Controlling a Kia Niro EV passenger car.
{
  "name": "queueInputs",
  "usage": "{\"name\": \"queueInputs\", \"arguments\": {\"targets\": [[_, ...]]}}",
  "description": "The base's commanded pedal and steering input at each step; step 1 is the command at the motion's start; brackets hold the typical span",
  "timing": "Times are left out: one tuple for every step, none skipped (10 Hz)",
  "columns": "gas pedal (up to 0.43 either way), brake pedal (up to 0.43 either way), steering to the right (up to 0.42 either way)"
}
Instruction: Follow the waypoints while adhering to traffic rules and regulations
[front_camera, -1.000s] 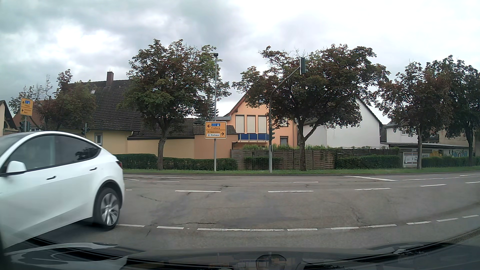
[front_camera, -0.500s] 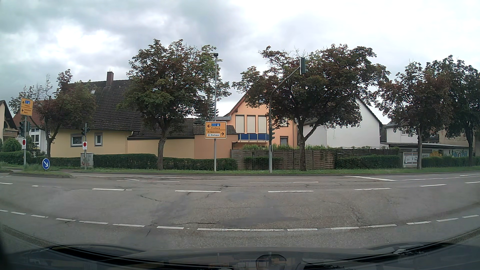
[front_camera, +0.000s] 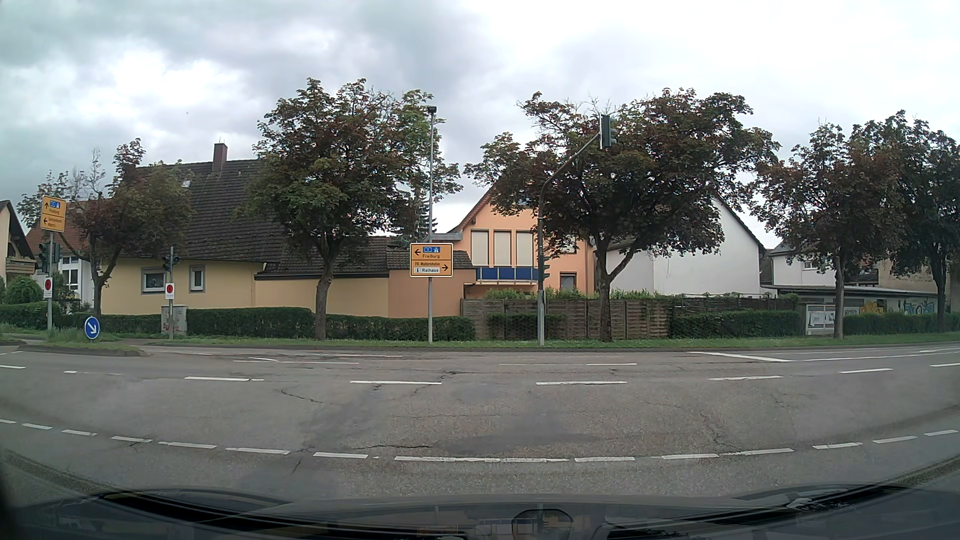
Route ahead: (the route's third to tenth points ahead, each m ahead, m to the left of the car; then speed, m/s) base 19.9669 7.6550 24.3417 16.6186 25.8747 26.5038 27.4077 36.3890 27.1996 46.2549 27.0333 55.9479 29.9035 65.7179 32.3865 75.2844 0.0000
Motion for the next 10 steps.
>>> {"name": "queueInputs", "arguments": {"targets": [[0.0,0.134,-0.013],[0.0,0.128,-0.013],[0.0,0.134,-0.013],[0.0,0.134,-0.013],[0.0,0.134,-0.013],[0.0,0.128,-0.013],[0.0,0.134,-0.013],[0.0,0.134,-0.013],[0.0,0.134,-0.013],[0.0,0.134,-0.013]]}}
